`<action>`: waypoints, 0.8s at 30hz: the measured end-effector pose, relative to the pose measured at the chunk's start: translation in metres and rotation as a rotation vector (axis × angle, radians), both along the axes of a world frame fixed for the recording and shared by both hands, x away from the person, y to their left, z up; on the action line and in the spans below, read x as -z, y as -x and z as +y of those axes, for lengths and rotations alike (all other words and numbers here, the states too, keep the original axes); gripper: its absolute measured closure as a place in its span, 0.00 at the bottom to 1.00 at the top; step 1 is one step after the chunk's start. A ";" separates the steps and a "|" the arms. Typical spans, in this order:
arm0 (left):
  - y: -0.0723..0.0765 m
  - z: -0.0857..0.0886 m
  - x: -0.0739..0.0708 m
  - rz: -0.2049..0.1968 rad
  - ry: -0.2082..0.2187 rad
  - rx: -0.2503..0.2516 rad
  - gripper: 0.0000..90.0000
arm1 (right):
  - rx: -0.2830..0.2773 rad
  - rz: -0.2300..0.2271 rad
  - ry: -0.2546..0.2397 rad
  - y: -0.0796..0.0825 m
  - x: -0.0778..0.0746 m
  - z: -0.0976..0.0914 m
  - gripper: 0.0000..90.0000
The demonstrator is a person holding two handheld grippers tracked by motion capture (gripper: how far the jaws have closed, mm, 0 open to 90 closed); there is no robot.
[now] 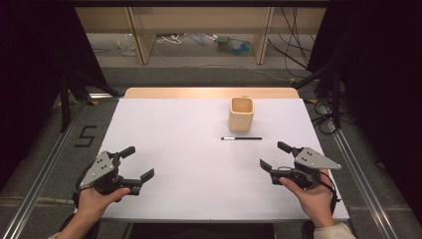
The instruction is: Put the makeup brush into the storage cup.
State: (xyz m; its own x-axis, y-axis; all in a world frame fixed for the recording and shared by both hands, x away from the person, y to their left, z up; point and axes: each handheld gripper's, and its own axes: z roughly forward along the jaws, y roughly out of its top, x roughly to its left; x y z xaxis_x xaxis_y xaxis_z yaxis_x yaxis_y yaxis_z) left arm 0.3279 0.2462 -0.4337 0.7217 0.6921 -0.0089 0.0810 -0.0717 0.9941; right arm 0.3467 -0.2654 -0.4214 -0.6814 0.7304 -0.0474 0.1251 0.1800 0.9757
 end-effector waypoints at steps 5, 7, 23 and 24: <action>0.001 0.000 0.000 -0.004 -0.001 0.005 0.01 | 0.009 0.007 0.012 -0.002 -0.001 -0.001 0.18; 0.001 0.000 0.000 0.003 0.009 0.004 0.01 | 0.016 0.008 -0.003 -0.004 -0.001 -0.001 0.18; 0.000 0.000 0.000 -0.003 -0.002 0.009 0.02 | 0.058 0.004 -0.003 -0.025 -0.002 -0.004 0.19; 0.000 0.000 0.000 -0.004 -0.002 0.009 0.02 | 0.058 0.004 -0.003 -0.025 -0.002 -0.004 0.19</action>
